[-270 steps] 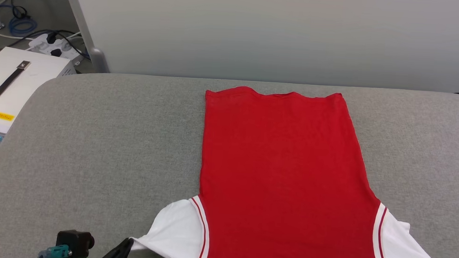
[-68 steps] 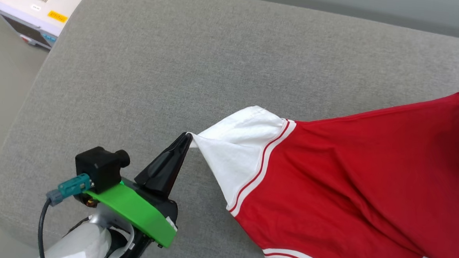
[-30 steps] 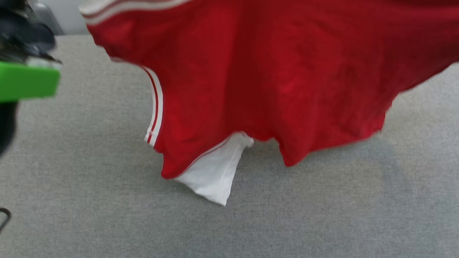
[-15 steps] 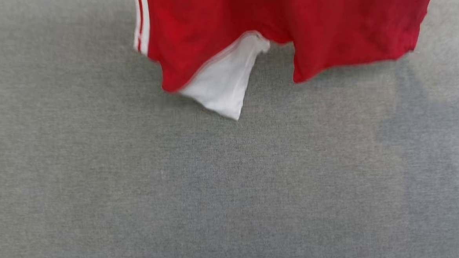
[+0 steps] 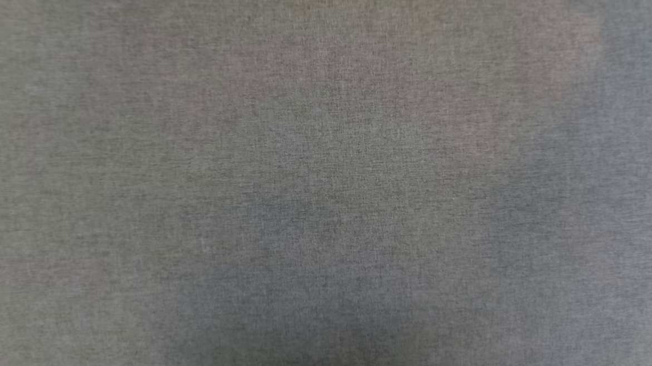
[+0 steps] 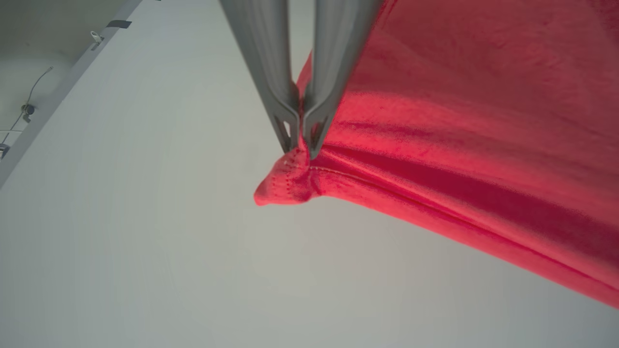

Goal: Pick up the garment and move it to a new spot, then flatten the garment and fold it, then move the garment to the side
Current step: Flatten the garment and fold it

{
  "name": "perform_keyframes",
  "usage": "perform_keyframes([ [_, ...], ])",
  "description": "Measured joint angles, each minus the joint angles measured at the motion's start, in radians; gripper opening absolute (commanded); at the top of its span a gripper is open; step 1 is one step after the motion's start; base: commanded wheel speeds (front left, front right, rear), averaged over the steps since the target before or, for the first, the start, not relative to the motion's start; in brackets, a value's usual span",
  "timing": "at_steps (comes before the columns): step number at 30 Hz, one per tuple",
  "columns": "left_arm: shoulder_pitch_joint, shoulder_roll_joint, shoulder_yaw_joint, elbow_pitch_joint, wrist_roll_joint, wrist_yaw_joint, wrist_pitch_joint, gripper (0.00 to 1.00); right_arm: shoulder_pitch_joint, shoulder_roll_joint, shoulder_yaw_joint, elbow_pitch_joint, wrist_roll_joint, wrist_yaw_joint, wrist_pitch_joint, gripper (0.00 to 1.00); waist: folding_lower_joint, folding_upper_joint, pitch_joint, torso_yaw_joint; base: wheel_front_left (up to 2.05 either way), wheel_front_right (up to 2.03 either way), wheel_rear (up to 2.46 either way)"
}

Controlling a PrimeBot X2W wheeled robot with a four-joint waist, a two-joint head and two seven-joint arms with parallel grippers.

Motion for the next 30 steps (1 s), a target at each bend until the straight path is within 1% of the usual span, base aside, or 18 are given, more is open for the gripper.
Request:
perform_keyframes([
  [2,-0.068,-0.031,-0.005,0.079,0.021,-0.004,-0.056,0.0,-0.058,0.028,-0.014,0.062,-0.04,0.0,-0.054,0.0,0.0,0.0,0.024,-0.003,0.0,0.0,0.0],
  [5,-0.115,-0.064,-0.024,0.178,0.04,-0.007,-0.138,0.0,-0.103,0.063,-0.021,0.143,-0.089,0.0,-0.115,0.0,-0.0001,0.0,0.05,-0.005,0.0,0.0,0.0],
  [9,-0.114,-0.1,-0.044,0.29,0.04,-0.011,-0.213,0.0,-0.111,0.101,-0.02,0.235,-0.13,0.0,-0.177,0.0,-0.0001,0.0,0.065,0.006,0.0,0.0,0.0],
  [13,-0.076,-0.118,-0.063,0.327,0.012,-0.012,-0.252,0.0,-0.112,0.112,-0.004,0.293,-0.138,0.0,-0.218,0.0,-0.0002,0.0,0.069,0.027,0.0,0.0,0.0],
  [17,0.056,-0.128,-0.089,0.312,-0.022,-0.012,-0.263,0.0,-0.093,0.116,0.016,0.337,-0.133,0.0,-0.264,0.0,-0.0002,0.0,0.064,0.049,0.0,0.0,0.0],
  [20,0.169,-0.135,-0.09,0.276,-0.059,-0.012,-0.271,0.0,-0.044,0.118,0.042,0.364,-0.12,0.0,-0.3,0.0,-0.0001,0.0,0.049,0.06,0.0,0.0,0.0],
  [24,0.352,-0.147,-0.056,0.179,-0.067,-0.012,-0.272,0.0,0.046,0.126,0.092,0.388,-0.087,-0.001,-0.346,0.0,-0.0003,0.0,0.017,0.071,0.0,0.0,0.0],
  [30,0.687,-0.164,-0.016,0.048,-0.067,-0.009,-0.272,0.0,0.231,0.13,0.186,0.397,-0.005,-0.001,-0.377,0.0,-0.0003,0.0,-0.06,0.085,0.0,0.0,0.0],
])
